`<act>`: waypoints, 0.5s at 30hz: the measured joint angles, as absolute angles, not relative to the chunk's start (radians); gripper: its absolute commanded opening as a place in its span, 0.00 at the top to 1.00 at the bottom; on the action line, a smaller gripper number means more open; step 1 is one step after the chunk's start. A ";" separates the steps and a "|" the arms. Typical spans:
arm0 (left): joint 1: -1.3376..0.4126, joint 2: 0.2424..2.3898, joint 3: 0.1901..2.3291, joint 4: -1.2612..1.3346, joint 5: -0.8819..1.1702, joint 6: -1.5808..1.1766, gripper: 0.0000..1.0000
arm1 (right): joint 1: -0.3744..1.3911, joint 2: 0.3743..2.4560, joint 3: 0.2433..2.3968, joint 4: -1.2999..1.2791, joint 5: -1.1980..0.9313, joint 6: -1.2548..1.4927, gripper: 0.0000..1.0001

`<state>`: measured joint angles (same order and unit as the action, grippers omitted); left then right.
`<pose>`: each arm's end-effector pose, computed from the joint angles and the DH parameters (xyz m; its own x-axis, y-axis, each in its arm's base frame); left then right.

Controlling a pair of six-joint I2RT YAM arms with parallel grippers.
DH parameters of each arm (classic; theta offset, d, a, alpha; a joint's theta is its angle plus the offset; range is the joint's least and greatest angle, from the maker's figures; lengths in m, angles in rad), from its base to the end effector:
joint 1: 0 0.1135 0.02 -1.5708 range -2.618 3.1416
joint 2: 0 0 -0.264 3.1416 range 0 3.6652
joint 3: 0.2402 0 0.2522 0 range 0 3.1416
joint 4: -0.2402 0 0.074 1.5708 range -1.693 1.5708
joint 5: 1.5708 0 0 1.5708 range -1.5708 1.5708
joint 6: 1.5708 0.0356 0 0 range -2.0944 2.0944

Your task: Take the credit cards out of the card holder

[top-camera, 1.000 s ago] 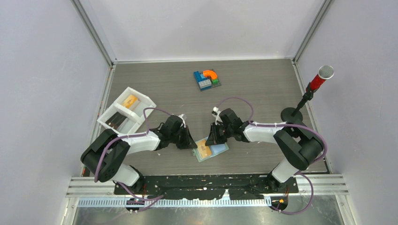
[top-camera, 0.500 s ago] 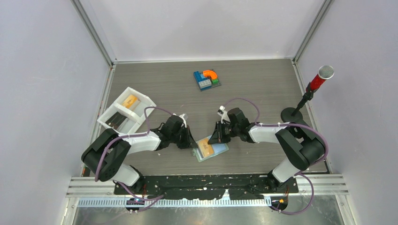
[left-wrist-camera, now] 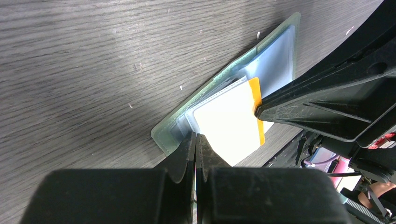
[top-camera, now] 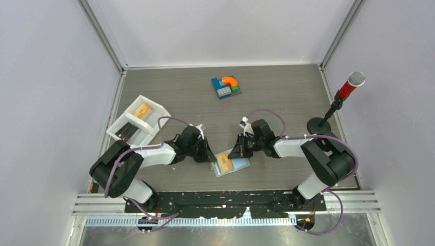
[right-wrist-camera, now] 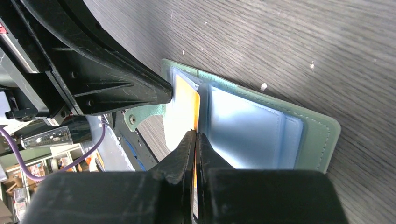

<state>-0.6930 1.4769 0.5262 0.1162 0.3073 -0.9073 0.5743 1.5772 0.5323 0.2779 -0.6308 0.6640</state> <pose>0.1923 -0.1737 0.1319 -0.9539 -0.1839 -0.2370 0.0222 0.7446 -0.6671 0.2157 0.1646 0.1244 -0.9489 -0.0212 -0.3148 -0.2672 0.5846 0.7661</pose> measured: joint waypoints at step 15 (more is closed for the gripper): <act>-0.693 1.483 0.527 0.125 0.311 -0.905 1.00 | 0.511 1.503 0.513 0.242 -0.644 0.651 0.95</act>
